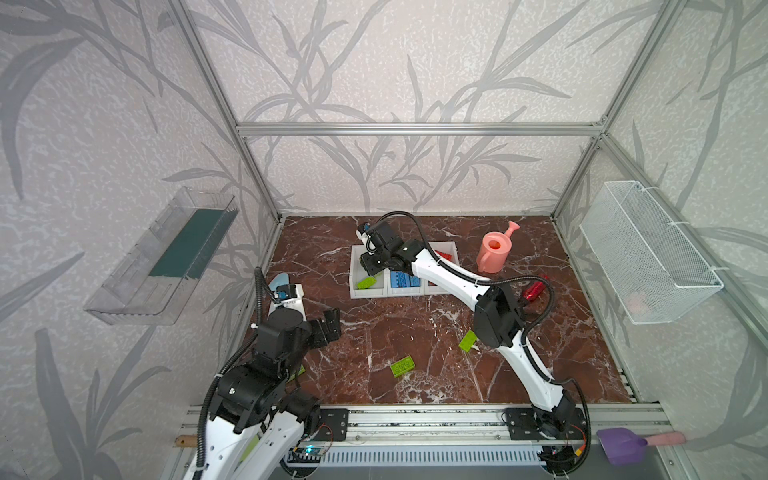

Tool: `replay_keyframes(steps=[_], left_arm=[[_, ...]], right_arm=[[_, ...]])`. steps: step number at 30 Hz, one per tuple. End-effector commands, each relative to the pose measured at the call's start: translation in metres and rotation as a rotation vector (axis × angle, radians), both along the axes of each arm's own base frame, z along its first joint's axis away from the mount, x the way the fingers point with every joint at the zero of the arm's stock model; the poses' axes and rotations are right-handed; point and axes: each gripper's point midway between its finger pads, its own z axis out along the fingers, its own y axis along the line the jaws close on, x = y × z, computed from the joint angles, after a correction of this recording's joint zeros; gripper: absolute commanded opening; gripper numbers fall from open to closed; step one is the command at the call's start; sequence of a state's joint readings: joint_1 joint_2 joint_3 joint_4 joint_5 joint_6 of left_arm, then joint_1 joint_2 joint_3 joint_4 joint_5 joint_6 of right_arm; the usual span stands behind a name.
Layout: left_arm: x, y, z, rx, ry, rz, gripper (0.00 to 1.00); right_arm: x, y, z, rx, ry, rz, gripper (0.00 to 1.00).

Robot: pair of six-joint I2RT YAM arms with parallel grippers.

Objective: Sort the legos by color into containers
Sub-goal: 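Carry the lime-green brick with right gripper into the green compartment, then grasp a lime-green brick near the robot with left gripper while right withdraws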

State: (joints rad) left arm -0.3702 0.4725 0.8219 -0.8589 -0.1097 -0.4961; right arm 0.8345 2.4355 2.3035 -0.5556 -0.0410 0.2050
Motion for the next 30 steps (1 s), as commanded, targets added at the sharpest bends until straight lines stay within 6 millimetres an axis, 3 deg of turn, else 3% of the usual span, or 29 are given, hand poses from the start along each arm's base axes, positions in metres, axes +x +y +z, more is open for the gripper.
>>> replay_keyframes(steps=[1,7,14,17,24,30], left_arm=[[0.000,-0.011,-0.001,-0.009,-0.002,-0.069,0.99],[-0.003,-0.027,0.008,-0.056,-0.050,-0.161,0.99],[0.002,-0.048,0.007,-0.028,0.030,-0.284,0.98],[0.005,-0.061,0.017,-0.032,0.025,-0.355,0.97],[0.010,-0.085,0.023,0.017,0.029,-0.450,0.96],[0.010,-0.116,-0.005,0.092,0.091,-0.512,0.96]], right_arm=[[0.003,0.001,0.005,0.011,0.014,-0.002,0.44],[0.006,0.000,0.016,0.036,0.019,0.006,0.59],[-0.006,-0.004,0.049,0.092,0.009,0.034,0.63],[-0.019,-0.011,0.064,0.114,0.005,0.062,0.65],[-0.052,-0.067,0.092,0.158,-0.045,0.038,0.71],[-0.079,-0.134,0.090,0.159,-0.050,-0.027,0.75]])
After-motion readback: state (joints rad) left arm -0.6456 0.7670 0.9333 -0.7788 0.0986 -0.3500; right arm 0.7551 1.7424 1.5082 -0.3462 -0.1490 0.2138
